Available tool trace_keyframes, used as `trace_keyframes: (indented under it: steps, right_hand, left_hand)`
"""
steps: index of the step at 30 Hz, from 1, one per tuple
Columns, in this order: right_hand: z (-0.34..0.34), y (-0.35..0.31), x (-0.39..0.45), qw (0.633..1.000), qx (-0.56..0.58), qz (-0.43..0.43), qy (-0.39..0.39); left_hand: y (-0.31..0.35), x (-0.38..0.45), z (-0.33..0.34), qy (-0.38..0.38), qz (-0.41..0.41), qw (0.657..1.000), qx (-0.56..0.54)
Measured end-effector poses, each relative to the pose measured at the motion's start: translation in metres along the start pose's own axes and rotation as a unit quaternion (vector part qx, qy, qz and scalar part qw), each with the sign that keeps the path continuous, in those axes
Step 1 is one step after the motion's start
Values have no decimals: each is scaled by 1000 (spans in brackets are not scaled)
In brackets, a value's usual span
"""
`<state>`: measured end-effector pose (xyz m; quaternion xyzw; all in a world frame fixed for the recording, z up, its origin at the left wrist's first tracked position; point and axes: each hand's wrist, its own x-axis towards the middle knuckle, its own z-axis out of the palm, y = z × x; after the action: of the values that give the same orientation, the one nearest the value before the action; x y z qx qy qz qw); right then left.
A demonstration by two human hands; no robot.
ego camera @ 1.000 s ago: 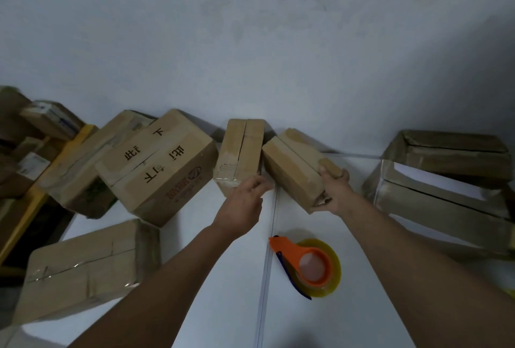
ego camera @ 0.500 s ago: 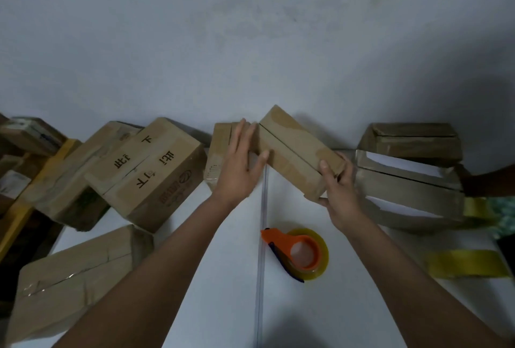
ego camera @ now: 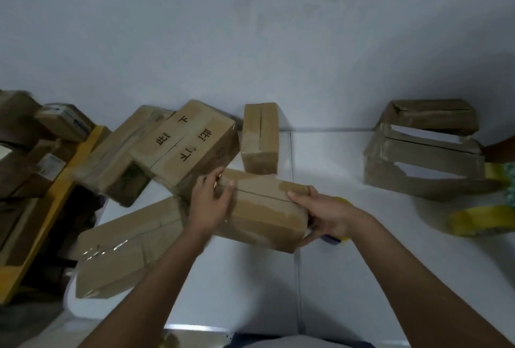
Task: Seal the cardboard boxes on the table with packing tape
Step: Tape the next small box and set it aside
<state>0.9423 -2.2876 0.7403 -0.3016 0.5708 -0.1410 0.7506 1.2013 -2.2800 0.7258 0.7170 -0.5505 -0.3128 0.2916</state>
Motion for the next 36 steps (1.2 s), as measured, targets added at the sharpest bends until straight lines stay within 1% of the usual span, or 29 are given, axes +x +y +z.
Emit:
trace_keyframes:
  steps: [3, 5, 6, 8, 10, 11, 12, 13, 14, 15, 16, 17, 19, 20, 21, 22, 24, 25, 26, 29, 31, 34, 36]
  right_hand:
    - [28, 33, 15, 999, -25, 17, 14]
    - [43, 51, 21, 999, -30, 4, 25]
    - [50, 59, 22, 998, -44, -6, 44]
    - [59, 73, 29, 988, -89, -53, 111]
    - [63, 84, 37, 976, -106, -109, 157]
    - [64, 87, 40, 973, -111, -120, 165]
    - [65, 90, 43, 970, -121, -126, 172]
    - [65, 92, 46, 966, -134, -130, 180]
    - [65, 92, 48, 962, -146, -132, 187]
    - [64, 92, 51, 960, -153, -132, 193]
    - [63, 91, 52, 958, -163, -135, 191]
    - [62, 90, 53, 958, -170, -135, 186]
    - [54, 91, 52, 955, -162, -150, 199]
    - [48, 93, 51, 950, -143, -163, 224]
    - [39, 95, 50, 938, -137, -181, 263]
    - [28, 98, 51, 916, -164, -198, 309]
    - [1, 107, 56, 861, -266, -188, 392]
    - [-11, 109, 59, 841, -304, -170, 413]
    - [-23, 110, 63, 835, -331, -154, 413]
    - [-41, 105, 72, 841, -404, -112, 342]
    - [-47, 102, 81, 830, -454, -91, 310]
    - [-53, 105, 95, 817, -487, -62, 303]
    - [-54, 100, 88, 802, -507, -72, 308]
  left_hand:
    - [-51, -28, 11, 13, -29, 999, -5]
    - [-73, -42, 15, 2, -22, 1000, 12]
    - [-82, -49, 17, -11, -12, 1000, 26]
    - [-94, -57, 19, -38, 9, 998, 50]
    - [-100, -59, 20, -35, 28, 996, 81]
    - [-101, -58, 21, -24, 71, 988, 134]
    - [-101, -57, 22, -22, 137, 970, 198]
    - [-101, -56, 23, -38, 208, 944, 252]
    - [-101, -55, 25, -67, 275, 913, 294]
    - [-101, -55, 26, -99, 325, 882, 327]
    - [-101, -56, 27, -125, 351, 857, 357]
    - [-102, -56, 28, -142, 359, 841, 379]
    - [-105, -56, 29, -150, 355, 830, 403]
    - [-106, -56, 29, -151, 352, 829, 407]
    - [-107, -57, 30, -151, 350, 829, 410]
    - [-107, -57, 31, -151, 349, 827, 414]
    - [-107, -57, 32, -150, 349, 826, 416]
    - [-107, -58, 32, -149, 348, 827, 416]
    - [-107, -58, 33, -150, 345, 827, 417]
    - [-102, -57, 35, -158, 338, 825, 425]
    - [-99, -56, 37, -164, 334, 824, 428]
    - [-98, -57, 37, -166, 332, 823, 429]
    - [-98, -57, 37, -162, 333, 825, 426]
